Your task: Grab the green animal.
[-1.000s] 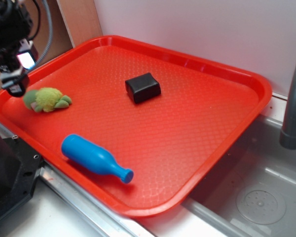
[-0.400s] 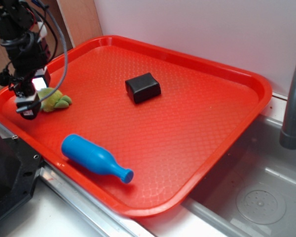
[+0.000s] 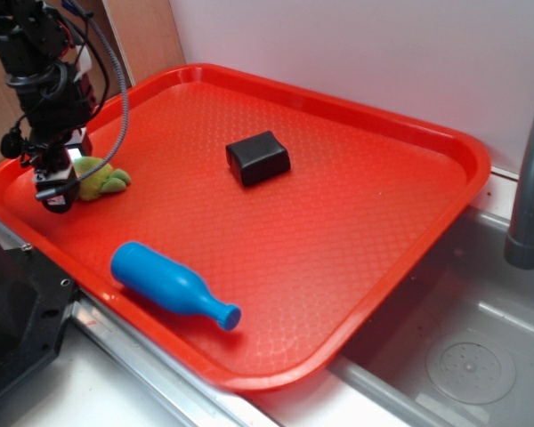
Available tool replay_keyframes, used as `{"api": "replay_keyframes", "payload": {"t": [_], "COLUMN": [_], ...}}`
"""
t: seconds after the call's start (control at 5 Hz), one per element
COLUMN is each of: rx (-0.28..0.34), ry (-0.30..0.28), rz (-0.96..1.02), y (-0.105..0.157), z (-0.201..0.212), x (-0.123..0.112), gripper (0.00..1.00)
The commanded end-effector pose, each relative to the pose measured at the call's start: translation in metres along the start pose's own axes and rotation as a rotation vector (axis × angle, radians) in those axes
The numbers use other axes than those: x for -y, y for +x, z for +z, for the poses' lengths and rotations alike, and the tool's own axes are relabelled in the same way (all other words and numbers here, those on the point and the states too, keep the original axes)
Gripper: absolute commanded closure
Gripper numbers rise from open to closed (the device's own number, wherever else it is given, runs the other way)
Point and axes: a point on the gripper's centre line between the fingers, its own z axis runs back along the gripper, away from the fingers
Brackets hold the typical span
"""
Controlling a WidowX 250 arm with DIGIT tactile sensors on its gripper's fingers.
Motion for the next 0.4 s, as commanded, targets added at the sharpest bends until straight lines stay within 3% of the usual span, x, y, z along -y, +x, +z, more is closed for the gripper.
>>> {"api": "replay_keyframes", "payload": {"t": [0.0,0.2], "rx": [-0.086,-0.046], "ry": [0.111,0.030], "rz": [0.206,0.323], "y": [0.012,0.020], "z": [0.026,0.049], "x": [0.011,0.015], "gripper": [1.00,1.00]}}
